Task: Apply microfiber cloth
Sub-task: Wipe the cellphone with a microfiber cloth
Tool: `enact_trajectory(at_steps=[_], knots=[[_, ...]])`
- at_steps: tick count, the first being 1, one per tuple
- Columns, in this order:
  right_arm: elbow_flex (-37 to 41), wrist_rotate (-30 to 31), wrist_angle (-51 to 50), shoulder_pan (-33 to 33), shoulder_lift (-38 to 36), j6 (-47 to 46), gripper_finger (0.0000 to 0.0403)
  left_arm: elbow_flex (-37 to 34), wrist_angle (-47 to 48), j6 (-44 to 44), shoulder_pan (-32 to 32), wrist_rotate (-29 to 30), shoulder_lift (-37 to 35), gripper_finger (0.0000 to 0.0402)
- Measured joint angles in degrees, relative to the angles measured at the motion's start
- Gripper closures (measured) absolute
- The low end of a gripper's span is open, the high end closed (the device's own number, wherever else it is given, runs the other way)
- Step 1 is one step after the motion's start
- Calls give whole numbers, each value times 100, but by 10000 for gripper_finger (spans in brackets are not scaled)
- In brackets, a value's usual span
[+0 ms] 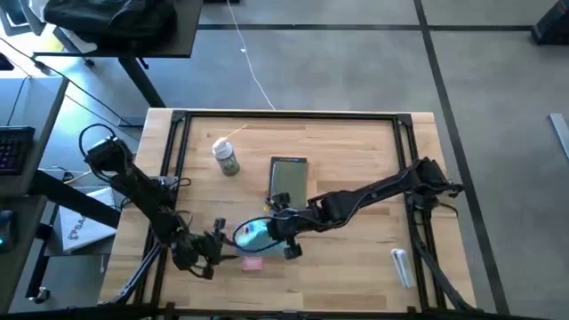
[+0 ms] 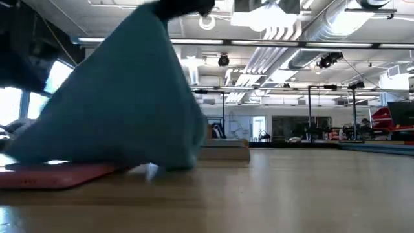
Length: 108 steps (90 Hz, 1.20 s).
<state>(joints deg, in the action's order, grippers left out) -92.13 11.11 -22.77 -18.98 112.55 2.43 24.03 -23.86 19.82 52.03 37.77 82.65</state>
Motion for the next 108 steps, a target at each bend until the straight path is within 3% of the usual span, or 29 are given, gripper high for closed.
enact_trajectory(at_steps=[12, 19, 42, 48, 54, 74, 92, 108], knots=[[911, -21, 1517, -102, 0, -522, 403, 43, -641, -414, 29, -220, 365, 300], [1177, 148, 1677, -127, 6, -621, 403, 252, -781, -558, 31, -431, 654, 307], [261, 3355, -459, -93, -582, 183, 403, 655, -782, -601, 31, -726, 1108, 321], [-30, 3701, -618, -69, -681, 371, 403, 653, -747, -599, 22, -662, 1110, 322], [-175, 3485, -577, -37, -723, 449, 403, 653, -732, -599, -11, -605, 1112, 323], [170, 1724, -53, -43, -435, -11, 403, 653, -800, -318, -113, -725, 1617, 324], [929, 254, 1732, -152, 225, -536, 403, 664, -1493, 31, -117, -678, 2369, 324], [1107, -336, 2704, -206, 872, -848, 403, 672, -1787, 272, -118, -761, 2559, 324]])
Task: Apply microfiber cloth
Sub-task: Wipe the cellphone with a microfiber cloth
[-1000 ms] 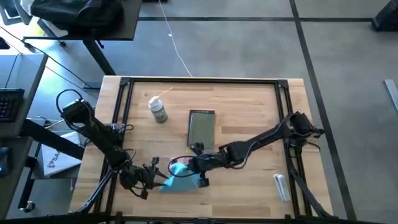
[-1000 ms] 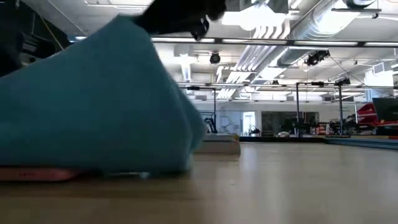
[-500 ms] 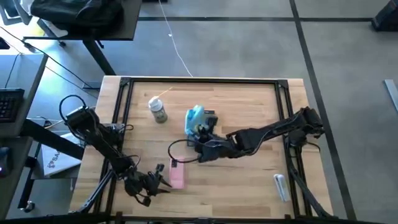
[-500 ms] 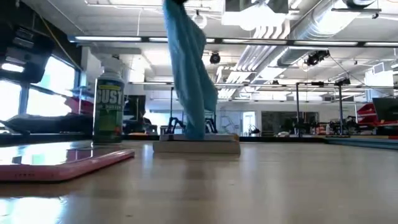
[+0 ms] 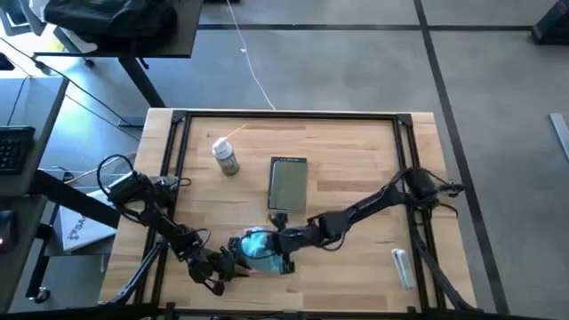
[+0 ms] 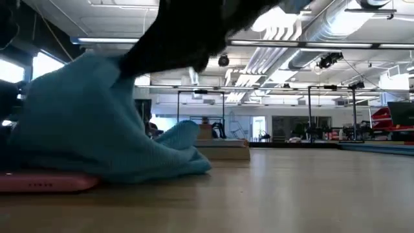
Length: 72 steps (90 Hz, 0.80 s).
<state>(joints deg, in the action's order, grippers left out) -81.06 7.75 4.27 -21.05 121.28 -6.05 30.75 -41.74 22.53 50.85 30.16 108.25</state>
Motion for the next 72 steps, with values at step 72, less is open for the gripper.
enact_trajectory(at_steps=[72], knots=[[-20, -203, 3114, 440, 1698, -307, 403, -16, 92, 149, -22, -160, 17, 324]])
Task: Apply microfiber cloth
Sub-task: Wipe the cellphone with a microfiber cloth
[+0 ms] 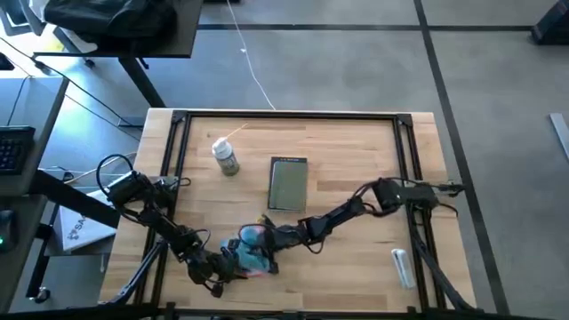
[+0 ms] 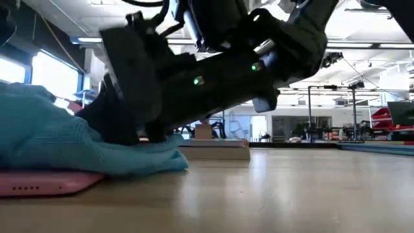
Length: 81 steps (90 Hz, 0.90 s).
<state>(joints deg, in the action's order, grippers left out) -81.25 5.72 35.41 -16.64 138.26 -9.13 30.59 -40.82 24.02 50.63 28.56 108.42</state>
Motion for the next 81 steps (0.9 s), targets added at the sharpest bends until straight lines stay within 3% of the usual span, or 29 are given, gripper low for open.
enact_trajectory(at_steps=[21, 46, 81], knots=[[0, 449, -22, 251, -2, -140, 403, 0, 17, 189, 11, -77, 2, 324], [-42, -291, -23, -72, -2, -136, 403, 4, 9, 188, 10, -129, 4, 324], [-312, -327, 508, -388, 368, -639, 403, -2, 9, -45, 7, -125, 9, 324]])
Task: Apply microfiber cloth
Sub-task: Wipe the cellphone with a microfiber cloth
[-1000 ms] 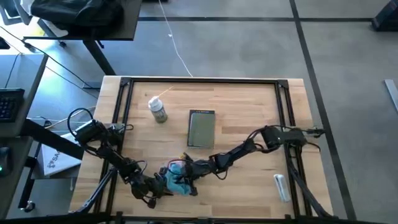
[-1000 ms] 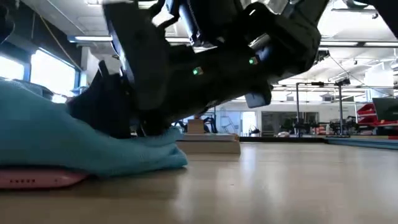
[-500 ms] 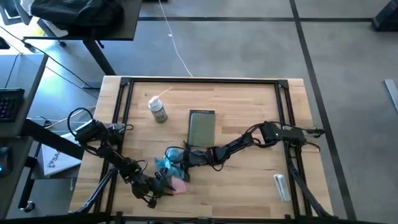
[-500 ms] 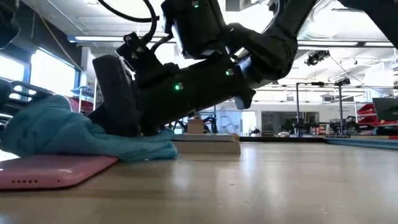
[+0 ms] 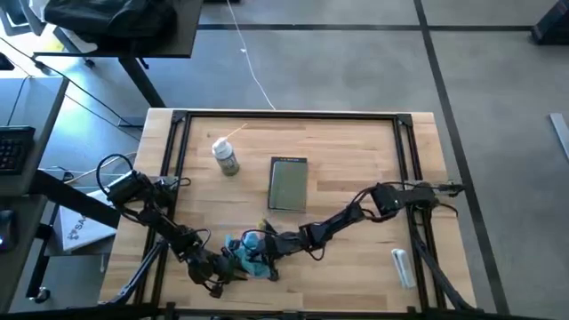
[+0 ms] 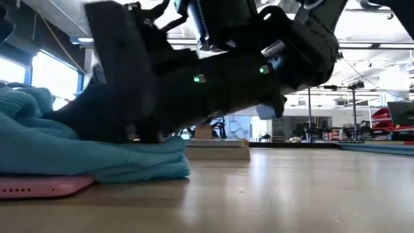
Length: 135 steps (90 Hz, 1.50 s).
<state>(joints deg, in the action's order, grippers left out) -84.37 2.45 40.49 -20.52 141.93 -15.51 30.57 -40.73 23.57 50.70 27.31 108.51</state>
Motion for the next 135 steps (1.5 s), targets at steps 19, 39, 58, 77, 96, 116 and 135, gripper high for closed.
enact_trajectory(at_steps=[19, 39, 58, 77, 96, 116, 135], knots=[[-925, 153, -513, 10, 478, 149, 403, -9, -22, 70, 33, -158, -9, 324], [-1039, 351, -1104, 321, 384, 543, 403, -9, -35, 167, 128, -22, -7, 324], [-1031, 398, -1597, 643, 158, 966, 403, -9, 0, 346, 210, 222, -17, 324], [-1015, 1254, -3245, 894, -505, 1793, 403, 4, -12, 492, 221, -39, -66, 324], [-1008, 1520, -5074, 798, -1211, 2039, 403, -1, -17, 539, 221, -92, -74, 324], [-984, 1169, -5213, 322, -1380, 1439, 403, 0, -4, 640, 221, -67, -78, 324], [-609, 963, -3896, -196, -1026, 477, 403, 0, 7, 639, 221, -44, -79, 324]])
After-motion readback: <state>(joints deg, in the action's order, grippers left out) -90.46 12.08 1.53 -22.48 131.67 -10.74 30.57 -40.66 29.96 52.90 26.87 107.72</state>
